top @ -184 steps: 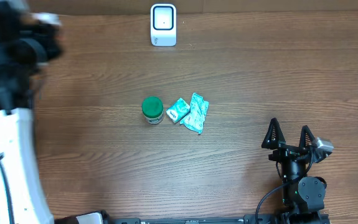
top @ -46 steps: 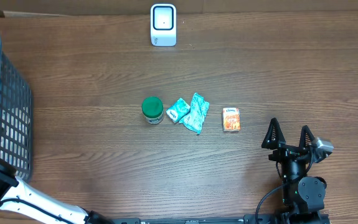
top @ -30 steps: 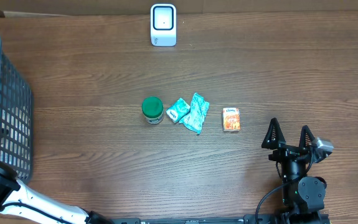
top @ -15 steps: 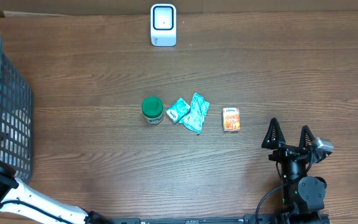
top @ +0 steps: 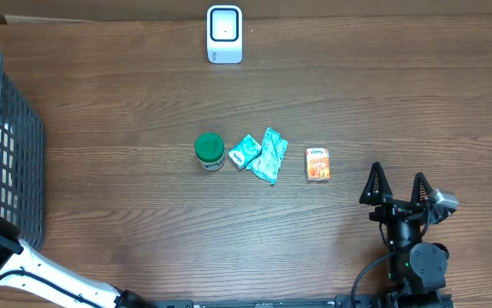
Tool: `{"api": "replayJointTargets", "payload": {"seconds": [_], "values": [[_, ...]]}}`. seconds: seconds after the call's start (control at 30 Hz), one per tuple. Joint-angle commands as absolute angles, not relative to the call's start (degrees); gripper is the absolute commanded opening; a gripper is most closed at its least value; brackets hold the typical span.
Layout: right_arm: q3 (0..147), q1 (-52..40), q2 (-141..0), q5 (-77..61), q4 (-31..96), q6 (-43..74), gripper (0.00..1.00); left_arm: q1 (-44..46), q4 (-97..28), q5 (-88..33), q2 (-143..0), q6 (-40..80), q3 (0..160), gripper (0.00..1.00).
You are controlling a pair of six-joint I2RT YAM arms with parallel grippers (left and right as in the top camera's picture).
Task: Scan the item barcode
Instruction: 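Reach into the basket and grasp the clear plastic bag with left gripper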
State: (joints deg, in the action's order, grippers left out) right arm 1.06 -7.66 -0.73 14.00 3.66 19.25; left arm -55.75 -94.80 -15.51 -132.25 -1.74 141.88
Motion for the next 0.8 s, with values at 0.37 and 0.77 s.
{"api": "replayJointTargets", "payload": {"seconds": [0.37,0.77], "values": [[0.45,-8.10,-0.23,14.76,3.33,18.81,1.00,-55.02,-95.00,-28.53,-122.63,7.70,160.81,0.12],[0.45,-8.10,-0.23,14.76,3.33,18.81,1.00,-54.72,-96.79,-9.80,-121.60,2.07,150.98,0.72]]}}
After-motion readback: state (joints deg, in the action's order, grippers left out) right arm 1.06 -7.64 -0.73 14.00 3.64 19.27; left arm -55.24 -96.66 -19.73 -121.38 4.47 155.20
